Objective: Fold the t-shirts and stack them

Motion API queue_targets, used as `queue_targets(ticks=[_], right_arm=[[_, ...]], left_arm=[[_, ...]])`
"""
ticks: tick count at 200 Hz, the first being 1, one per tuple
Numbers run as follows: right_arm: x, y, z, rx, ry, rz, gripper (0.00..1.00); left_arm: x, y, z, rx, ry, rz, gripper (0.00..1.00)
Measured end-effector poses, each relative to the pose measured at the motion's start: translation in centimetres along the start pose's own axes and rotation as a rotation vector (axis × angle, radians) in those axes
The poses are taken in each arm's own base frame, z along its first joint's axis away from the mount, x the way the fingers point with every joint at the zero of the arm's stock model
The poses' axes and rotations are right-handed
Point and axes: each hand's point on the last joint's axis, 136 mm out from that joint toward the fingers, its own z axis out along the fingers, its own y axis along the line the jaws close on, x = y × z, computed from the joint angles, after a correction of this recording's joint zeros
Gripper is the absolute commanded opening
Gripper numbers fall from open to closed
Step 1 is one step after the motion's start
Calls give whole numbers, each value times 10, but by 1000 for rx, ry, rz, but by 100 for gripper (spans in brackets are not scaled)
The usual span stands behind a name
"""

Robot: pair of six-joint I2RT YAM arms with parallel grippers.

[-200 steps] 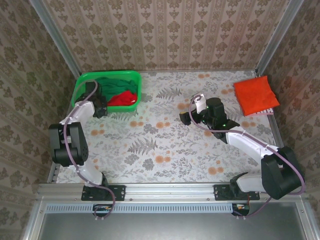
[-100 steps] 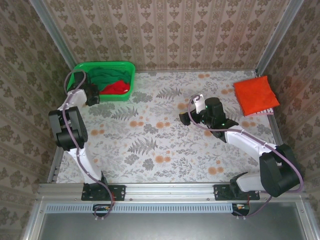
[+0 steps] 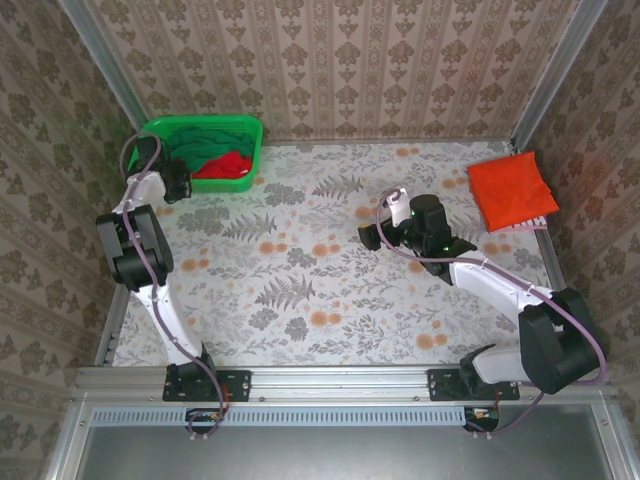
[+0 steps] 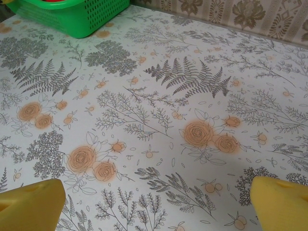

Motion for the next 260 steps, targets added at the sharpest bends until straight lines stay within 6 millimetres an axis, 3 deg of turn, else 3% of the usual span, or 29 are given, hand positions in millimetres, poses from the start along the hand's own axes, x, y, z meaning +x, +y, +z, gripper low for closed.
queue_targets(ticks=[31,70,100,121,158,195,233,260], right_arm=[[0,0,0,0,0,0,100],[0,1,0,-8,-1,2,100],[0,4,0,-21,-2,8,100],[-1,4,1,-26,-3,16,100],[5,5,5,-33,12,25,100],[8,7,8,-48,23,31,100],[8,7,8,-48,22,31,100],[8,7,8,-48,22,30,100]], left_arm=[[-1,0,1,-6,-1,12,32],[-2,17,0,-37,-31,40,56],[9,41,-21,-75,-68,75,68],[18,43,-43,-87,-113,144,77],[23,16,-83,-35,-212,264,88],[13,-25,-97,1,-256,330,93],[9,-73,-79,48,-235,346,93],[10,-84,-43,34,-180,334,90]])
